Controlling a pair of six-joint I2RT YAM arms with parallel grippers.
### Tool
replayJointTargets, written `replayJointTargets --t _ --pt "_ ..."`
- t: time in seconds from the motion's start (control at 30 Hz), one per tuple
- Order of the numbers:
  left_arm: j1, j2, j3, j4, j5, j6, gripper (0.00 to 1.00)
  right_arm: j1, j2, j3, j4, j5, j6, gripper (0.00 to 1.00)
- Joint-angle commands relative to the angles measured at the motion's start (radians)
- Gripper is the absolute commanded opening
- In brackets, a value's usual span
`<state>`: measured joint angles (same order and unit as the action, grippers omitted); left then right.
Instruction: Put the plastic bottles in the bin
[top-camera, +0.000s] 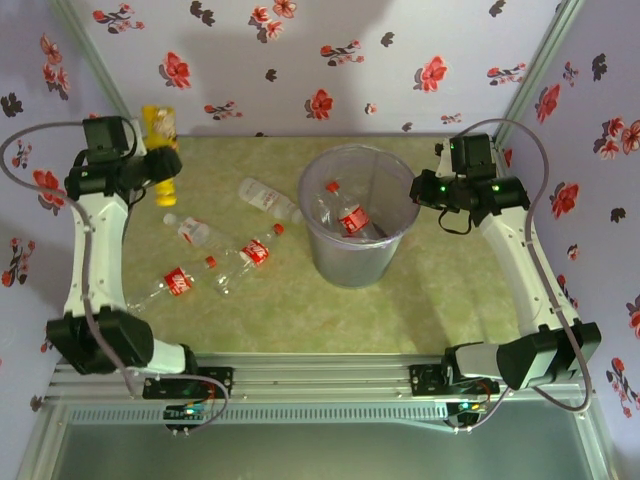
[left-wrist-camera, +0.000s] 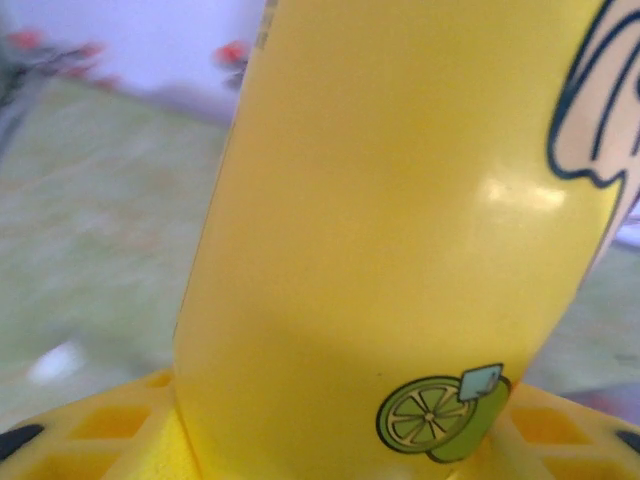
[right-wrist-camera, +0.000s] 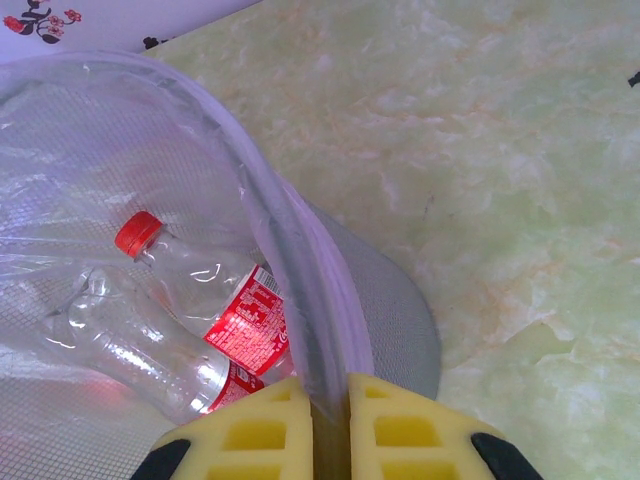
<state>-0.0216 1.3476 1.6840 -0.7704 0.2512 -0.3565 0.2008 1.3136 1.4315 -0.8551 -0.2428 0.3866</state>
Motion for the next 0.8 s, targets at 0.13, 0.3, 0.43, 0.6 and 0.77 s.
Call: replayJointTargets --t 0.13,0.3,0.43,0.6,0.77 --pt "-0.357 0.05 0.162 0.157 0.1 -0.157 0.31 0.012 -0.008 -0.04 -0.005 0.004 0.021 0.06" --pt "-0.563 0.157 0.213 0.205 0.019 -0.124 0.23 0.023 -0.019 -0.041 0.005 -0.003 0.034 0.06" --pt "-0.663 0.224 0.196 0.285 -0.016 -0.121 0.17 0.028 -0.021 -0.04 0.001 -0.007 0.038 0.06" --pt "-0.75 0.281 0.141 0.388 -0.058 -0.128 0.12 0.031 -0.026 -0.039 -0.002 -0.001 0.038 0.06" --pt "-0.809 0.335 0.112 0.353 -0.059 -0.131 0.11 0.032 -0.027 -0.029 -0.013 0.005 0.029 0.06"
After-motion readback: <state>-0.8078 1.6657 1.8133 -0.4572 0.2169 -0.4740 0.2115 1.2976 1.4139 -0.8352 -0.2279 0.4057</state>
